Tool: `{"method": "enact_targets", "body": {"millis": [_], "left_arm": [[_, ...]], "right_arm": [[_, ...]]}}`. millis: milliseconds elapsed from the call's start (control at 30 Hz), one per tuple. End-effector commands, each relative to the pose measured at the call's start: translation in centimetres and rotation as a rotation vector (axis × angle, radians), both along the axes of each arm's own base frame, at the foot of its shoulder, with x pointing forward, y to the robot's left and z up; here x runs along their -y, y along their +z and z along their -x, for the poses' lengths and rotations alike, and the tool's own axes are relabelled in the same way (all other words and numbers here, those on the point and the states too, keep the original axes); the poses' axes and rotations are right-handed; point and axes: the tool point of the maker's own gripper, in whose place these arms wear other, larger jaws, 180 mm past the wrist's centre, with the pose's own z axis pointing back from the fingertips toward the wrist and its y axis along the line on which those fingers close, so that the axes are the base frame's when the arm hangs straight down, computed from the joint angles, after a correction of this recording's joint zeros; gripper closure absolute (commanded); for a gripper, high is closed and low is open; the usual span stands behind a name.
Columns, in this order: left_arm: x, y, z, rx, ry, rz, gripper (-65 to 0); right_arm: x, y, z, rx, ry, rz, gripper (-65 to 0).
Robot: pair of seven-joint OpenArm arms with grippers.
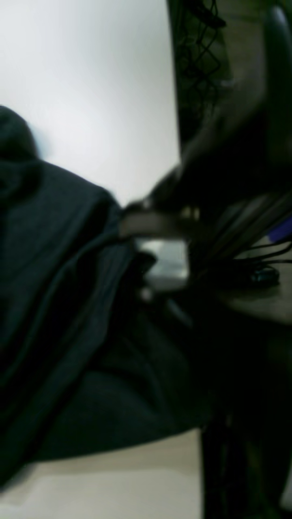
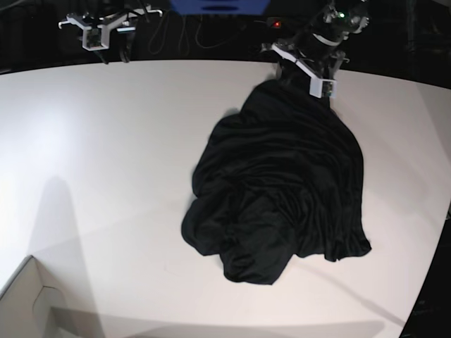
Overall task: Layout the t-shirt on the table in an organized manner, then fold the t-shirt properly
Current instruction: 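Reach the left gripper down and grasp an edge of the black t-shirt, then lift the grasped shirt edge with the left gripper, spreading the heap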
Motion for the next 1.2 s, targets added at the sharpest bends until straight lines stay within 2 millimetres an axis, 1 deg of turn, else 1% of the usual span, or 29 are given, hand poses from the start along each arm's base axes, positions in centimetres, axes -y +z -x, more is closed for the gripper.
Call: {"method": "enact_targets", "body": {"millis": [0,33,133,200,333,400,467,600,767,833,1000,1100,1167], "left_arm": [[0.0,0.2,-0.1,0.012,0.010,0.005,-5.7],[-0.1,-0.2,0.0,0.001,0.011,0.002,-0.3],[-0.3,-0.9,0.4,-0.020,0.013,-0.002,-1.1],[-0.2,-0.5,0.4,-0.013,0.012,0.002,-0.4],[0.3,1.9,-0.4,0.041,0.026,0.056,-0.5],[-0.4,3.6,-1.1,0.083,0.052,0.069,-0.5],[-1.9,4.9,-1.6,0.114,0.099,0.075,-0.5],[-5.3,5.9,-2.3,0.135,0.212,0.112,-0.5],[-10.2,7.6,-3.0,0.185,0.365,0.151,-0.5],[-12.3,8.5,-3.2,0.213,0.421,0.154,-0.5],[-17.4,10.5,-3.0,0.282,0.542,0.116,-0.5],[-19.6,11.6,-2.7,0.315,0.590,0.087,-0.5],[-20.6,12.0,-2.6,0.330,0.610,0.068,-0.5]], "right_arm": [[0.1,0.7,-0.1,0.024,0.005,0.006,-24.0],[0.1,0.7,-0.1,0.024,0.005,0.006,-24.0],[0.1,0.7,-0.1,0.024,0.005,0.006,-24.0],[0.1,0.7,-0.1,0.024,0.005,0.006,-24.0],[0.1,0.7,-0.1,0.026,0.005,0.006,-24.0],[0.1,0.7,-0.1,0.026,0.007,0.005,-24.0],[0.1,0.8,-0.4,0.033,0.007,0.005,-24.0],[0.1,0.8,-0.8,0.044,0.006,0.005,-24.0],[-0.1,0.9,-1.0,0.050,0.010,0.000,-24.0],[-0.2,1.1,-1.8,0.071,0.008,-0.003,-24.0],[-0.3,1.4,-2.7,0.097,0.007,-0.005,-24.0],[-0.3,1.6,-3.3,0.116,0.009,-0.005,-24.4],[-0.5,1.8,-3.8,0.128,0.012,-0.010,-24.5]]}}
